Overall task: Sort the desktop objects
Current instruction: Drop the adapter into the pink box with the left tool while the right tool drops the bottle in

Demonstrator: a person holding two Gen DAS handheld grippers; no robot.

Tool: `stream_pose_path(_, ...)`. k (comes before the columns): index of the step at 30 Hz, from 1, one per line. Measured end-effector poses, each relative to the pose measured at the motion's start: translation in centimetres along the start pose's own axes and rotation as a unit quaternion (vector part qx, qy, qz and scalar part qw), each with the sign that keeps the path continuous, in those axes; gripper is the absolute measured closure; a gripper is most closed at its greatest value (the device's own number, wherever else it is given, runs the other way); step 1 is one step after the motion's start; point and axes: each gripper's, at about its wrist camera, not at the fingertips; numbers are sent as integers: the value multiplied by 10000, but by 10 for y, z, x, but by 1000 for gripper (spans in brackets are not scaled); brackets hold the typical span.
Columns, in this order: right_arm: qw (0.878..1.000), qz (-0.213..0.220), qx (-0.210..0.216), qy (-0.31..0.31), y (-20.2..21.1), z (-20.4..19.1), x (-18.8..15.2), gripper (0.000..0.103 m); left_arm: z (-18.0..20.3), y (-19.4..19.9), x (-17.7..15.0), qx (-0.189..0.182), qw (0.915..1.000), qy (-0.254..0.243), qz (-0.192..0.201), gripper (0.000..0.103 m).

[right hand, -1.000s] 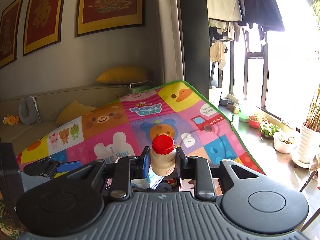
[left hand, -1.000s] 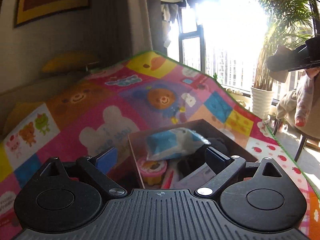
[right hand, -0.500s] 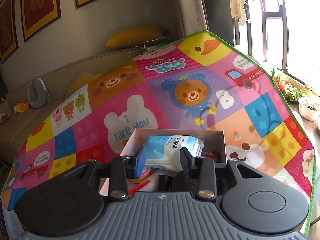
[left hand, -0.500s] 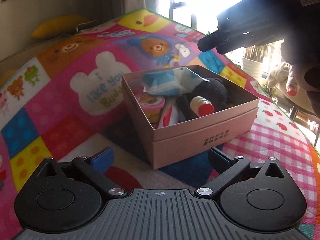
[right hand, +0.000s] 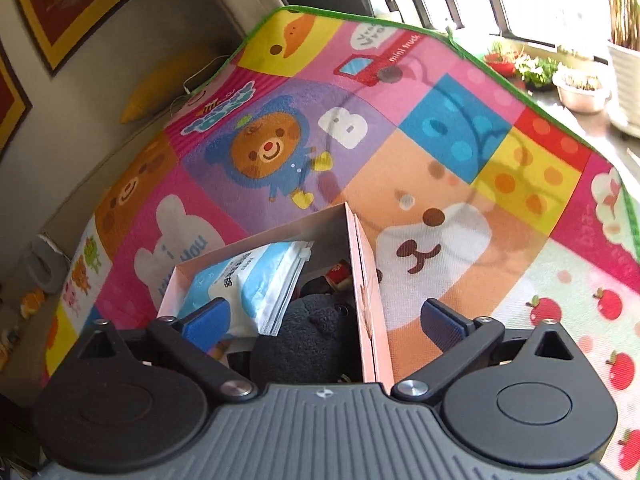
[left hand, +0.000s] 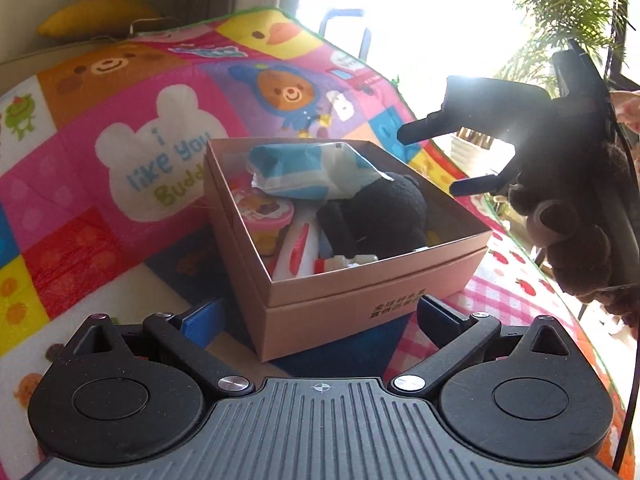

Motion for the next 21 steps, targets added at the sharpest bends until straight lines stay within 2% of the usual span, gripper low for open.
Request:
stream_pose_path(5,9933,-431,527,-937,-29,36,2,0,-1,-8,1,-296,9993,176,-123,0)
stream_pose_path(8,9806,-953,1019,-1380,-48,48,-4,0,-3,-8,1,-356,9992,151,-107,0)
stream_pose_path(9,9788,-987,1049,-1457,-48,47,-7,0,-5,-8,1,-399,9990,166,-120,0)
stream_pose_path(13,9869,-1005,901,-888,-44,19,-12,0,-15,3,-1,-321,9993,191,-93,0)
stream_pose_path(21,9844,-1299,1076,-504,-74,-48,-32,0,-48,11,-1,253,9986,452,140,0)
Point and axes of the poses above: each gripper's, at about its wrist camera, not at the fingertips, and y roughly against the way its jaws point, z to its right, x to its top, and after that the axes turned 9 degrees about z, right-handed
